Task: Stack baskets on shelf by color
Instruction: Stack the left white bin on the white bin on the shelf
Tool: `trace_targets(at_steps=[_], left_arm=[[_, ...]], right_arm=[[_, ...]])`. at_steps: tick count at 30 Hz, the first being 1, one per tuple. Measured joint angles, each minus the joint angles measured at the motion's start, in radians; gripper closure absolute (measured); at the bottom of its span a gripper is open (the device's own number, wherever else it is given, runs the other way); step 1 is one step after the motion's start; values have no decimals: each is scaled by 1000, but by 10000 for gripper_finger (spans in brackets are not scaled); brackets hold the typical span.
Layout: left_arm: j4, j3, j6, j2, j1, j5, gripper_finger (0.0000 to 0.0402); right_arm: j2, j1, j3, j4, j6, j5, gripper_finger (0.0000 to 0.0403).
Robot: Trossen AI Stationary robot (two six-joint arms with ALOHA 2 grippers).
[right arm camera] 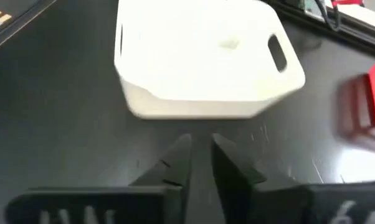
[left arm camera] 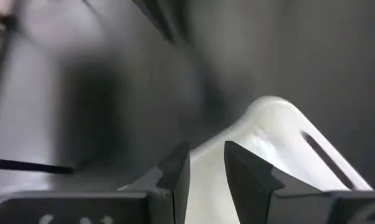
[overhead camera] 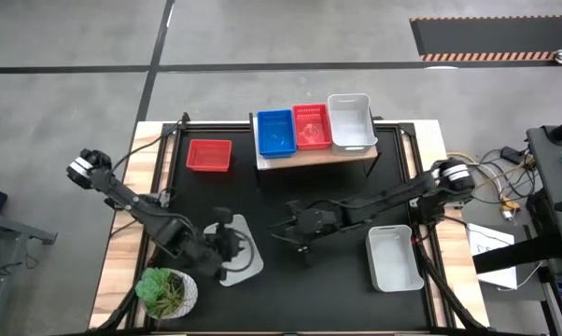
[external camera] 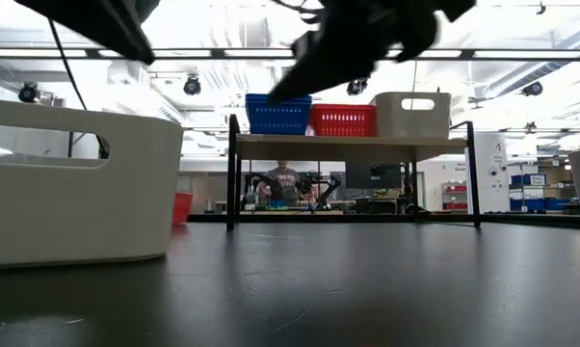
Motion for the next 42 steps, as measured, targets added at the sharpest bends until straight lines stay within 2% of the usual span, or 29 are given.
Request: trace_targets(at_steps=[3, 9, 14, 26, 42], left_arm=[[105, -76, 31, -50, -11, -113, 318], [188, -189, 74, -131, -9, -160, 318], [207, -227, 76, -189, -9, -192, 318], [208, -228, 78, -223, -9, -236, 318], [206, -227, 83, -223, -9, -236, 318]], right_arm=[[78, 0, 80, 0, -1, -16, 317], [172, 0, 217, -7, 7, -125, 239], [223, 0, 293, -4, 26, -231, 202], [406, 28, 444, 36, 87, -243, 208], [544, 45, 567, 15, 100, -256, 215]])
